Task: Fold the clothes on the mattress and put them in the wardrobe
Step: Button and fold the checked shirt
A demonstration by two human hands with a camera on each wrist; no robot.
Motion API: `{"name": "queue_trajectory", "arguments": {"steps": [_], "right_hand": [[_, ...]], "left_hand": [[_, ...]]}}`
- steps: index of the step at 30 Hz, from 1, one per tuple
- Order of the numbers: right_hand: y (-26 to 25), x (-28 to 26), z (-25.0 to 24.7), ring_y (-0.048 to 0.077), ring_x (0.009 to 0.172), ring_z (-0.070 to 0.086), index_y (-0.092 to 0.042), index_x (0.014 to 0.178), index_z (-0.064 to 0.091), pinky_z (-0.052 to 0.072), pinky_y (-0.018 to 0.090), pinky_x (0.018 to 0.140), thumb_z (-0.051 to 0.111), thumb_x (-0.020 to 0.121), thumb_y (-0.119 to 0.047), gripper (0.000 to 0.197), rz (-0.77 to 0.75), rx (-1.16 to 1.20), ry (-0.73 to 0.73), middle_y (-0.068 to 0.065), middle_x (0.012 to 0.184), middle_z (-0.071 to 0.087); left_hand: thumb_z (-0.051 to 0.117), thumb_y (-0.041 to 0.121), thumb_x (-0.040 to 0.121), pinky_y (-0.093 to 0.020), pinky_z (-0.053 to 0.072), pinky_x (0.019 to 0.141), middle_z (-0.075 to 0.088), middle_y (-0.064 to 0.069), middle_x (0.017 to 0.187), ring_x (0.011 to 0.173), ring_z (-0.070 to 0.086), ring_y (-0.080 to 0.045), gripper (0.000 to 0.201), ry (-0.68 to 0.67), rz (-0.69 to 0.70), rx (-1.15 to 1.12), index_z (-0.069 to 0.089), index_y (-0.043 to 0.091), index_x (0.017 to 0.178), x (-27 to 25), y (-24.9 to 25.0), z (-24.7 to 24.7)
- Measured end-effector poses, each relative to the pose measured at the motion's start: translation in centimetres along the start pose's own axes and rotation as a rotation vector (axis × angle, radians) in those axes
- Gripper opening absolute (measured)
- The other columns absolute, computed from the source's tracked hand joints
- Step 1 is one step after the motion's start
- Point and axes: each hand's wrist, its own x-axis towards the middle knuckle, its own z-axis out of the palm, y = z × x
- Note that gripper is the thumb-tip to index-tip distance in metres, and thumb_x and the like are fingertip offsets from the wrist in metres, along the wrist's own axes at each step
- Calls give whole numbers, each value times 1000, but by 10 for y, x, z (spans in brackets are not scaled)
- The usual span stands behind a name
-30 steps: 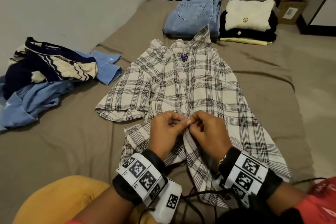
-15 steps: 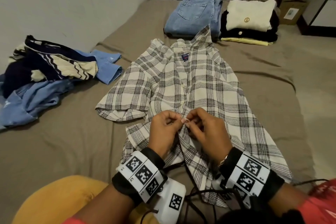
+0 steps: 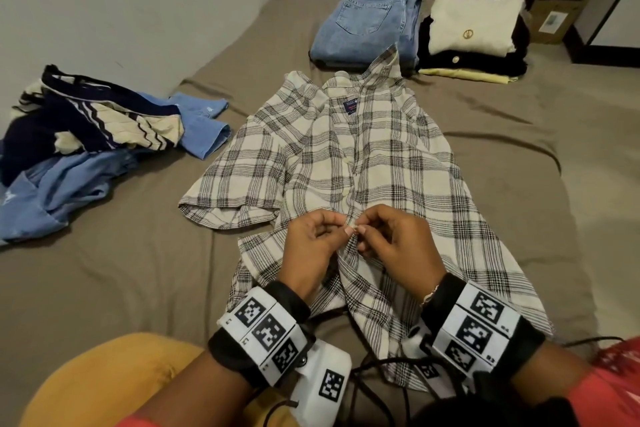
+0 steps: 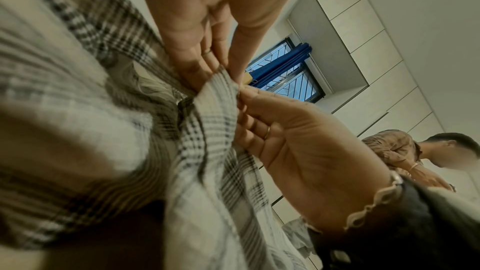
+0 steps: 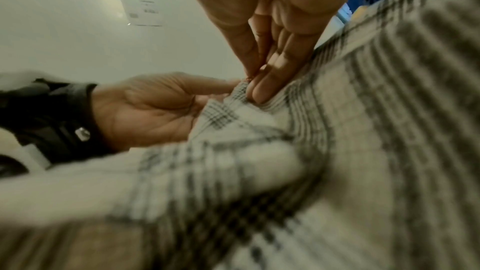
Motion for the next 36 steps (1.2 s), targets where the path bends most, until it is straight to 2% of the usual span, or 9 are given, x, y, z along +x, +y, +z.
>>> {"name": "queue_trajectory", "arguments": {"steps": [5, 8, 15, 18, 21, 24, 29, 33, 36], "right_hand": [[1, 2, 1, 19, 55, 61, -19, 74, 58, 55, 35, 57, 52, 90, -1, 25, 179, 169, -74, 6, 61, 61], [2, 5, -1, 12, 48, 57, -6, 77, 58, 51, 22, 47, 50, 91, 2, 18, 347, 390, -174, 8, 62, 57], [9, 16, -17, 10, 41, 52, 0, 78, 58, 47, 19, 41, 53, 88, 6, 13, 454, 266, -229, 12, 61, 57], [14, 30, -25, 9, 41, 52, -1, 74, 55, 49, 22, 41, 49, 89, 8, 19, 446, 279, -98, 13, 63, 54], [23, 41, -15, 15, 51, 56, -3, 72, 55, 53, 21, 47, 49, 90, 7, 22, 483, 302, -60, 12, 65, 55], [35, 48, 0, 18, 55, 57, -8, 71, 55, 54, 33, 60, 54, 89, 2, 21, 491, 204, -70, 9, 64, 57], [40, 51, 9, 17, 60, 59, -16, 79, 57, 49, 30, 62, 73, 78, -25, 18, 441, -102, -109, -2, 68, 62], [35, 50, 13, 13, 67, 51, -20, 92, 52, 37, 25, 56, 73, 74, -35, 31, 385, -350, -223, -8, 72, 51], [33, 52, 16, 17, 75, 55, -19, 90, 56, 41, 26, 62, 66, 80, -27, 17, 337, -451, -244, -4, 79, 58]], "left_hand": [[62, -8, 81, -19, 45, 62, 57, -7, 75, 71, 52, -16, 18, -20, 17, 79, 58, 9, 80, 0, 2, 1], [59, -12, 81, -15, 46, 62, 56, -3, 73, 71, 52, -13, 24, -13, 38, 169, 57, 12, 78, 0, 1, 1], [59, -15, 78, -40, 52, 67, 67, -27, 81, 70, 61, -31, 25, -207, -139, 375, 64, 8, 68, -5, -7, -7], [66, 2, 81, -34, 54, 69, 70, -11, 73, 69, 66, -28, 17, -377, -141, 762, 67, 14, 69, -14, 1, -2], [62, 17, 87, -28, 51, 71, 66, 5, 76, 71, 61, -14, 11, -252, 103, 1011, 68, 13, 78, -6, 31, 6], [56, 7, 90, -28, 47, 80, 65, 3, 85, 83, 60, -15, 13, -101, 220, 839, 66, 12, 83, 26, 55, 8], [50, -2, 88, -45, 52, 86, 61, -7, 84, 88, 63, -28, 28, -200, -120, 882, 52, 19, 69, 64, 15, -1], [63, 16, 88, -31, 56, 58, 60, -6, 68, 59, 60, -20, 17, -157, -210, 743, 54, 8, 77, 67, -5, -12], [70, 10, 81, -38, 55, 62, 58, -4, 56, 49, 56, -20, 20, -167, -220, 677, 56, 6, 68, 66, -9, -10]]}}
